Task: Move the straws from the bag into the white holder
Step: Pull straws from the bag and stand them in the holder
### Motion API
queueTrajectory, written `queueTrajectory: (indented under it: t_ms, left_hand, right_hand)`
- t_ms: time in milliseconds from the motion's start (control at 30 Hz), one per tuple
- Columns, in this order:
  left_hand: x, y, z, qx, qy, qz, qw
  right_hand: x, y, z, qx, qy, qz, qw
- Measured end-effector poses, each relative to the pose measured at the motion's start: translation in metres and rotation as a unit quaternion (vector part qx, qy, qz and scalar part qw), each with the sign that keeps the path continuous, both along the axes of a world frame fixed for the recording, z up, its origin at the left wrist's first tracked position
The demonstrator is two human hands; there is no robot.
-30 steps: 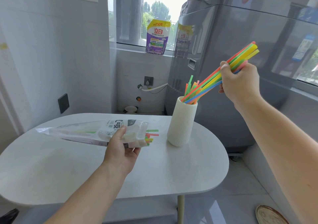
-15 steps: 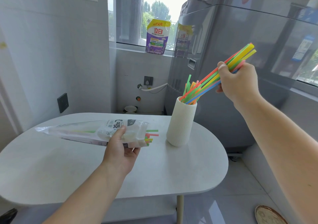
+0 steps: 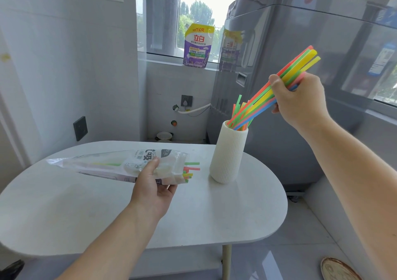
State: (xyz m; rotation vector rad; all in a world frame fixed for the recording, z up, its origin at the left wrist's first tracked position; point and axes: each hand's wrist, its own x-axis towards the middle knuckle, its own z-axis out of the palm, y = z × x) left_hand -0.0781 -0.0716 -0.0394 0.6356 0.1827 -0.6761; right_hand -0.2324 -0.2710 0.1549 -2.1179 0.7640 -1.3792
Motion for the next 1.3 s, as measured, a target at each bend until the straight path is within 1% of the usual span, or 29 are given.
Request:
queueTrajectory:
  t_ms: [200, 400, 633, 733, 1067, 1300]
  left_hand:
    - [0.001, 0.000, -0.002, -0.004, 0.006, 0.001, 1.000]
    - [0.001, 0.001, 0.000, -0.001, 0.004, -0.001, 1.000]
    - [-0.002, 0.002, 0.002, 0.006, 0.007, -0.008, 1.000]
    - [-0.002, 0.003, 0.003, 0.009, 0.007, -0.009, 1.000]
    - [-0.003, 0.003, 0.002, 0.006, 0.002, -0.003, 1.000]
    - [-0.001, 0.004, 0.003, 0.007, 0.001, -0.001, 1.000]
  right_hand:
    - [0.002, -0.001, -0.003, -0.005, 0.035, 0.034, 0.999]
    - [0.002, -0.005, -0.004, -0.010, 0.044, 0.016, 0.999]
    - [0.003, -0.007, -0.009, 0.020, -0.039, -0.031, 0.999]
    - [0.001, -0.007, -0.011, 0.016, -0.047, -0.033, 0.998]
    - [0.009, -0.008, -0.006, 0.014, 0.032, -0.005, 0.999]
    - [0.022, -0.017, 0.003, 0.022, 0.097, -0.014, 0.995]
